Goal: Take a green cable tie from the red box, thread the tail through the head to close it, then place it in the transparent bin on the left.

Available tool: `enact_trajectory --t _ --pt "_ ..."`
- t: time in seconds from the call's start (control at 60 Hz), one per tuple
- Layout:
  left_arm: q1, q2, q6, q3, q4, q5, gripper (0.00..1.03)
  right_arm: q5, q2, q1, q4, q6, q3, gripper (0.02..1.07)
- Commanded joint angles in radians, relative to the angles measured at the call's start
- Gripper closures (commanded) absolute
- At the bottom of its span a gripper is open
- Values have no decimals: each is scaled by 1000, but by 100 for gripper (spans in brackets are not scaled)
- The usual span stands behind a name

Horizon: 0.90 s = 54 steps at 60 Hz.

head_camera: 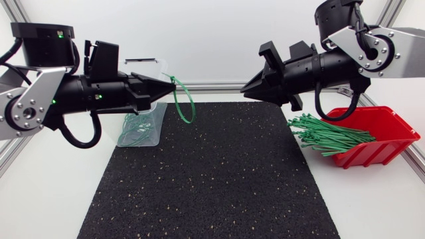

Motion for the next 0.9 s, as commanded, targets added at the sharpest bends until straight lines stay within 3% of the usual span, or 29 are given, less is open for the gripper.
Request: enact_trajectory --t 0.0,0.217,0.333,0.417,0.55,0.683,0.883 --pt "42 28 73 84 -48 -37 100 52 -11 0 -28 -92 -25 82" --pt "106 92 171 233 -200 -219 100 247 -56 -3 -81 -249 -21 82" --pt "151 131 231 277 -212 -340 100 362 -82 -15 -91 -341 -21 82" --pt "183 168 248 313 -224 -377 100 440 -99 -15 -81 -392 -27 82" --pt "192 214 309 320 -180 -514 100 573 -134 -4 -15 -482 -76 82" --pt "192 232 347 325 -157 -600 100 656 -159 -3 34 -550 -114 82" --pt "198 281 396 336 -114 -695 96 699 -212 -1 83 -588 -177 82"
